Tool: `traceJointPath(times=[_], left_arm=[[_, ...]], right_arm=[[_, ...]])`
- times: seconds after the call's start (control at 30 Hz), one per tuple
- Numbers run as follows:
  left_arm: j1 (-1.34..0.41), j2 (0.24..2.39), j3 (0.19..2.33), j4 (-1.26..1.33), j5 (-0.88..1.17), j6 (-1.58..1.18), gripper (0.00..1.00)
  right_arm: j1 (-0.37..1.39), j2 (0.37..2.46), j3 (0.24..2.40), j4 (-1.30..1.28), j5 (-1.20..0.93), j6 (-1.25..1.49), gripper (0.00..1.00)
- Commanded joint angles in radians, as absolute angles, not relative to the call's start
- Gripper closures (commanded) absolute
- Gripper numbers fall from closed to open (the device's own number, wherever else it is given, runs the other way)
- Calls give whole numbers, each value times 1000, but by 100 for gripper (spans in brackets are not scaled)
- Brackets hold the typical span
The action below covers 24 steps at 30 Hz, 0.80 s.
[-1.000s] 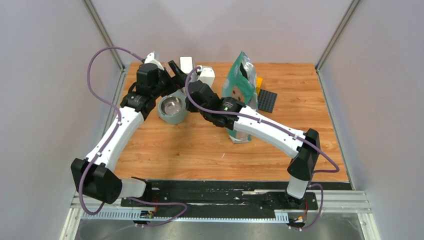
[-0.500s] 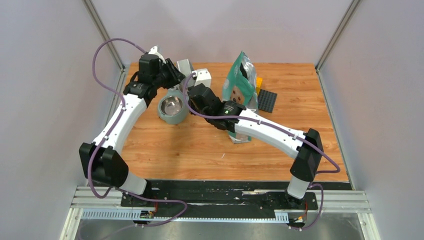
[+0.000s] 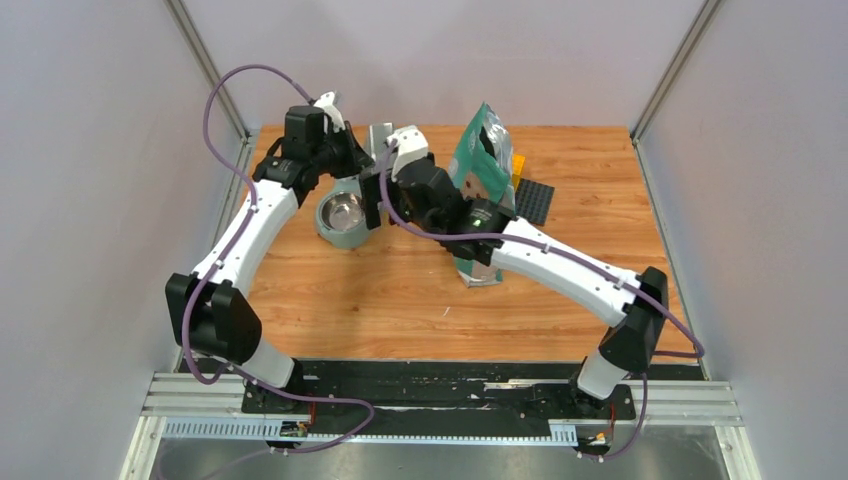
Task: Serve the pet food
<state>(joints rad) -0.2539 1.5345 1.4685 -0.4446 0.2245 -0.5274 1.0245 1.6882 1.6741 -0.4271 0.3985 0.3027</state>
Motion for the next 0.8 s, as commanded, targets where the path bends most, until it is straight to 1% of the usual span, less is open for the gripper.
traceJointPath(times=[0.0, 0.13, 0.17, 0.2, 0.4, 0.63, 0.77], left_arm=[[-256, 1497, 1510, -344, 318, -370, 100], [-256, 1473, 1507, -297, 407, -306, 100], [-257, 1468, 1505, -277, 437, -299, 100], [-256, 1456, 1500, -254, 448, -289, 100], [-256, 1414, 1493, -186, 528, -256, 100], [-259, 1387, 1501, -159, 583, -197, 100], [-263, 1375, 1496, -136, 629, -120, 100]], right_arm=[[924, 1559, 1722, -389, 253, 324, 13], [805, 1597, 1849, -490, 88, 438, 35], [785, 1621, 1892, -522, 61, 450, 37], [773, 1644, 1936, -551, 38, 455, 38], [758, 1775, 2134, -698, 28, 431, 34], [746, 1818, 2151, -741, 67, 439, 38], [730, 1866, 2208, -741, 25, 428, 38]])
